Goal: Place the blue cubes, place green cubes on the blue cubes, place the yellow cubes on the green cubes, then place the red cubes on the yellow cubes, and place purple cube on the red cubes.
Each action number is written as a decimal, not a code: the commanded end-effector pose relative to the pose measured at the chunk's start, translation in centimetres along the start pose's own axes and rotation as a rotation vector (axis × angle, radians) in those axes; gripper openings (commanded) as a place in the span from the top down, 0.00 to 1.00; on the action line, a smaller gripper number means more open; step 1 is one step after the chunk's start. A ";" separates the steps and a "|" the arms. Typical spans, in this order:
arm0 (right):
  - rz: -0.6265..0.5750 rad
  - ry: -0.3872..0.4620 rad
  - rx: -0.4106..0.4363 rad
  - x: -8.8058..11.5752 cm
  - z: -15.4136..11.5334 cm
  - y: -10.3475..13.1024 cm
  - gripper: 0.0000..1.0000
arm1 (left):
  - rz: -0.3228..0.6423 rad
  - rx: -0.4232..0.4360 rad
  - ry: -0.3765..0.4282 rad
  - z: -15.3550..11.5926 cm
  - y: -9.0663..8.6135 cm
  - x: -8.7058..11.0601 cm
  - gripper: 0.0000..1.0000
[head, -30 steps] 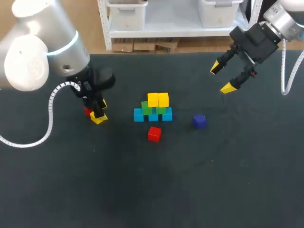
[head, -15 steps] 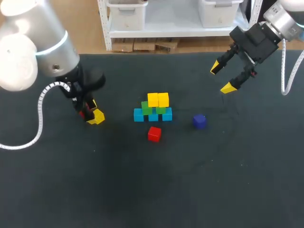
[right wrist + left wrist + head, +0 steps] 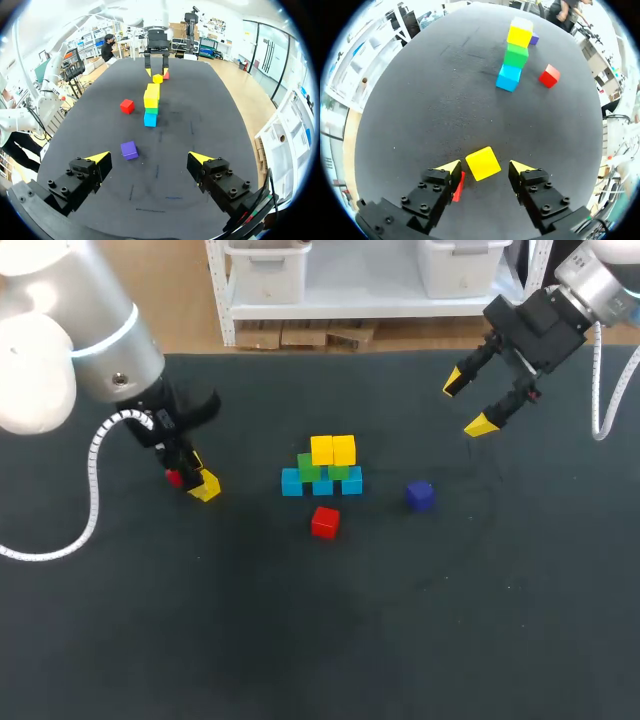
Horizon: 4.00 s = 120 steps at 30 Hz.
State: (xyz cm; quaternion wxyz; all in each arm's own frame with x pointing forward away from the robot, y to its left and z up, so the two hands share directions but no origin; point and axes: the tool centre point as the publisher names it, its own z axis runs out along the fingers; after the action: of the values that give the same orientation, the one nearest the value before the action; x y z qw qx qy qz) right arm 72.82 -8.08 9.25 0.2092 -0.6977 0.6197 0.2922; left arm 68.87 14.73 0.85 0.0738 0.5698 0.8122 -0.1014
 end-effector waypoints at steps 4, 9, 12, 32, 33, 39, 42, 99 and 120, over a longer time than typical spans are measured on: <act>-0.002 -0.002 -0.001 0.0 0.0 -0.1 0.00 | -0.033 -0.003 -0.010 0.0 -1.0 0.2 0.32; -0.002 -0.002 -0.001 0.0 0.0 -0.1 0.00 | -0.039 0.008 -0.004 0.3 -1.4 0.1 0.25; -0.002 -0.002 -0.001 0.0 0.0 -0.1 0.00 | -0.050 0.012 0.002 0.4 -1.5 0.1 0.25; -0.002 -0.002 -0.001 0.0 0.0 -0.1 0.00 | -0.164 -0.006 0.014 1.5 -1.1 0.0 0.55; -0.002 -0.002 -0.001 0.0 0.0 -0.1 0.00 | -0.165 -0.006 0.014 1.5 -1.1 0.0 0.57; -0.002 -0.002 -0.001 0.0 0.0 -0.1 0.00 | -0.144 -0.012 0.006 1.4 -1.2 -0.4 1.00; -0.002 -0.002 -0.001 0.0 0.0 -0.1 0.00 | -0.116 -0.020 -0.005 1.0 -1.4 -0.7 1.00; -0.002 -0.002 -0.001 0.0 0.0 -0.1 0.00 | 0.347 0.056 0.069 -2.4 -4.1 -13.7 1.00; -0.002 -0.002 -0.001 0.0 0.0 -0.1 0.00 | 0.350 0.059 0.077 -1.9 -3.6 -14.3 1.00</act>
State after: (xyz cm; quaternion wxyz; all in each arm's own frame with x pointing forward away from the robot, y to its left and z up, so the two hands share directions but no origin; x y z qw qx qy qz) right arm 72.82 -8.08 9.25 0.2092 -0.6977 0.6197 0.2922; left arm 69.94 1.14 6.37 0.0464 0.7068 0.7003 -0.0884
